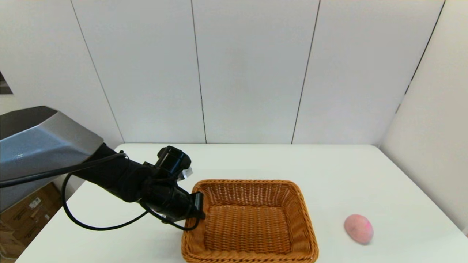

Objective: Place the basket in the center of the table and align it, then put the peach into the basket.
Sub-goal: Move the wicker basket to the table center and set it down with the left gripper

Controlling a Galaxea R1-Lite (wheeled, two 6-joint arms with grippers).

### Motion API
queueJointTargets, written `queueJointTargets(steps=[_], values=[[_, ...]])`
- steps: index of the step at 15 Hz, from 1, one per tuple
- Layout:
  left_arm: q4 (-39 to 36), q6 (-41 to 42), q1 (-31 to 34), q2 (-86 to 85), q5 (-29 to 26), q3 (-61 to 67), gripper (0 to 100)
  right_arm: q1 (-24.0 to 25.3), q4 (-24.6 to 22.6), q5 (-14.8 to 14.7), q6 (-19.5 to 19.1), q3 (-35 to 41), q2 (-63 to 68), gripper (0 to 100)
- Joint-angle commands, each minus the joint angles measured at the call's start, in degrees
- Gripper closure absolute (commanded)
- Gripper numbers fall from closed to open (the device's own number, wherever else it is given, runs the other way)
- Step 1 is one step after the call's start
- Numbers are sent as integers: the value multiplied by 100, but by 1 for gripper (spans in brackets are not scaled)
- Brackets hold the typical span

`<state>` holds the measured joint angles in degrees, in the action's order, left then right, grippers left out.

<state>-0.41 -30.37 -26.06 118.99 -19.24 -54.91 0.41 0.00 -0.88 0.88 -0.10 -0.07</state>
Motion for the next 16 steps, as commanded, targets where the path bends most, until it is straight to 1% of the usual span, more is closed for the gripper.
queueJointTargets(steps=[1, 11, 12, 16], values=[[24, 66, -30, 1, -10, -3, 100, 2, 0, 0, 0, 1, 7, 0], [24, -13, -30, 133, 34, -108, 100, 2, 0, 0, 18, 1, 7, 0], [24, -13, -30, 159, 34, -108, 0, 2, 0, 0, 18, 1, 7, 0], [24, -4, -30, 159, 34, -108, 0, 2, 0, 0, 18, 1, 7, 0]])
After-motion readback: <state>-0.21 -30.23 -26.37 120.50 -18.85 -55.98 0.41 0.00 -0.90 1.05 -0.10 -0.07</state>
